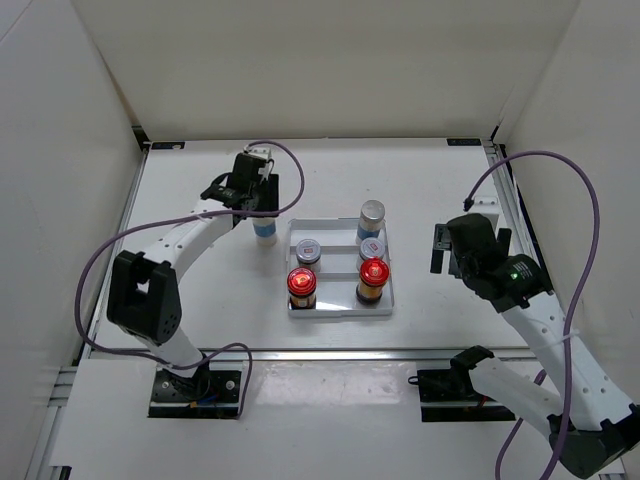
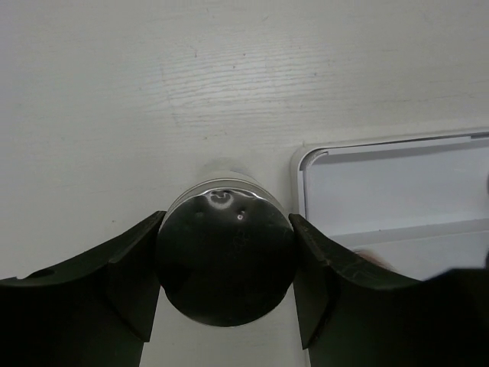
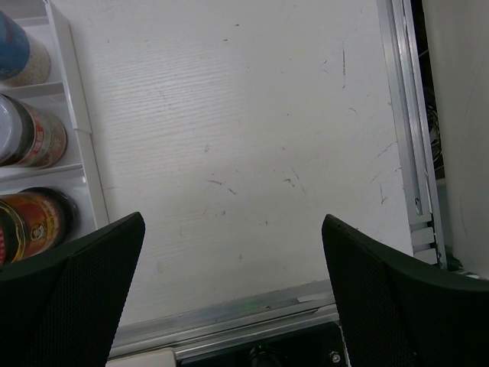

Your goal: Organize the condiment bottles

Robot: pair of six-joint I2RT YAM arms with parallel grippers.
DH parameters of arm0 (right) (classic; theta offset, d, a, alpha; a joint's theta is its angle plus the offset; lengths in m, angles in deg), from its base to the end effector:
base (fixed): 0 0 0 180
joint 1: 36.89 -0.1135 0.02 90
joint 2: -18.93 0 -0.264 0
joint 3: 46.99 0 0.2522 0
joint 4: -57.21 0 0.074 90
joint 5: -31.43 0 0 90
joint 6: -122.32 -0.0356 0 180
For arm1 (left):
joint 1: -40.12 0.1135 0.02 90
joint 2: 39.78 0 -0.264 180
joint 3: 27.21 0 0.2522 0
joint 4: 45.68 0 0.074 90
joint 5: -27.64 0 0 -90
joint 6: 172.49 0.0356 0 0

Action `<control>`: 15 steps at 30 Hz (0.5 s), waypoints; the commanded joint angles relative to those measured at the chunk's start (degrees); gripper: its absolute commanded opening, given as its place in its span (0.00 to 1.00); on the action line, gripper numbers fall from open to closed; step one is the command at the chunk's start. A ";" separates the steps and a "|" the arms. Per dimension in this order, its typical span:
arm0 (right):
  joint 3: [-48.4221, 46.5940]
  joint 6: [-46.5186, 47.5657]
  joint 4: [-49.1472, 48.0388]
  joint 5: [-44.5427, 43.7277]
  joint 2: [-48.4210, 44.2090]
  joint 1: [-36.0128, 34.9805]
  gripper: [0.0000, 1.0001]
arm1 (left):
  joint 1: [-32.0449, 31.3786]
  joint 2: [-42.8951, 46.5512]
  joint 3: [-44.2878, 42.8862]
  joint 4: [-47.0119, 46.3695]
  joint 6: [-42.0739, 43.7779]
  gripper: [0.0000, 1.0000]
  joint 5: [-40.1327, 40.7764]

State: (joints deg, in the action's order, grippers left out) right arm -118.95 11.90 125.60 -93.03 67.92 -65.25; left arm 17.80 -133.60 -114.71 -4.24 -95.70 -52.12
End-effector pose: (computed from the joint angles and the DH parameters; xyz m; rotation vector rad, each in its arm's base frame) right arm 0.1429 0.0542 0.3375 0.1262 2.2060 -0.2481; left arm 0.3369 -0.1315 0.2684 0.1072 2.3860 -0.0776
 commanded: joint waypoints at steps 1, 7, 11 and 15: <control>0.27 0.47 -2.34 -0.44 -0.13 0.06 1.00 | -2.71 8.74 -6.42 -3.07 1.34 0.52 3.03; 0.27 1.00 -2.34 0.09 0.93 0.06 1.00 | -5.45 9.19 -8.44 -6.67 1.35 0.53 0.49; 0.27 1.00 -2.34 0.09 0.93 0.06 1.00 | -7.12 4.97 -9.94 -6.68 0.73 0.55 -4.08; 0.27 1.00 -2.86 0.09 0.93 0.06 1.00 | -8.35 1.28 -10.46 -6.68 0.20 0.55 -5.32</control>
State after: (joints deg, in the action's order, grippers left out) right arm -118.90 12.42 124.82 -92.65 69.08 -65.25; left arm 10.12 -130.78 -123.32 -8.80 -95.03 -54.98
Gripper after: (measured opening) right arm 0.998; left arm 0.699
